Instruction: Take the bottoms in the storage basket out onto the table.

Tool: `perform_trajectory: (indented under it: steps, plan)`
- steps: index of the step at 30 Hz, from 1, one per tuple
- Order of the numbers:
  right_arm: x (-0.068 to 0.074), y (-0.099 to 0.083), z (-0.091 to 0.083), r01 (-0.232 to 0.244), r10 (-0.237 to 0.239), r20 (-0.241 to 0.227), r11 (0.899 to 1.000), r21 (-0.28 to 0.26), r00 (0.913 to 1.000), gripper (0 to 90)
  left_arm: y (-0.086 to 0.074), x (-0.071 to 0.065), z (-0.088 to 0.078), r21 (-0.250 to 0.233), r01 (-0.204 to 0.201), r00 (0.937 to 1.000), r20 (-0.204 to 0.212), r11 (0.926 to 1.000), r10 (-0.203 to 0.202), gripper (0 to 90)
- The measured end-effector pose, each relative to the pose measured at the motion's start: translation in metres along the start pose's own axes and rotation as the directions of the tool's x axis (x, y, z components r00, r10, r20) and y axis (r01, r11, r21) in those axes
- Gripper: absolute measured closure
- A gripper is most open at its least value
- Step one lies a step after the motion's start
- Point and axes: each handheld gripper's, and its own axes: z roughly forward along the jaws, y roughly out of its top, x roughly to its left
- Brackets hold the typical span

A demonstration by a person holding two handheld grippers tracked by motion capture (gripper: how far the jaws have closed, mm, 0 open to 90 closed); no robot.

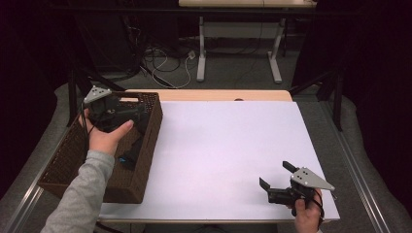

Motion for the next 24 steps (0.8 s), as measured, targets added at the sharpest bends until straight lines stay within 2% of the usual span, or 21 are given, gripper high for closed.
perform_trajectory:
  steps: [4,6,12,20,24]
  plan:
    - [0.000,0.000,0.000,0.007,-0.007,-0.004,1.000,0.003,1.0000,0.0,0.003,0.010,0.018,0.026,0.041,0.9991,-0.003,0.9988,-0.041,0.6]
    - [0.000,0.000,0.000,0.005,-0.005,-0.003,1.000,0.006,1.0000,0.0,0.002,0.014,0.026,0.037,0.049,0.9987,-0.015,0.9981,-0.049,0.6]
    - [0.000,-0.001,0.001,0.000,0.000,-0.001,1.000,0.017,1.0000,0.0,-0.004,0.027,0.049,0.086,0.095,0.9951,-0.035,0.9917,-0.093,1.1]
    - [0.000,-0.002,0.002,0.006,-0.006,-0.010,1.000,0.017,0.9999,0.0,-0.012,0.041,0.066,0.133,0.132,0.9897,-0.073,0.9823,-0.123,5.4]
    - [-0.001,-0.002,0.003,0.003,-0.002,-0.010,1.000,0.013,0.9999,0.0,-0.017,0.048,0.072,0.176,0.180,0.9835,-0.050,0.9678,-0.174,5.5]
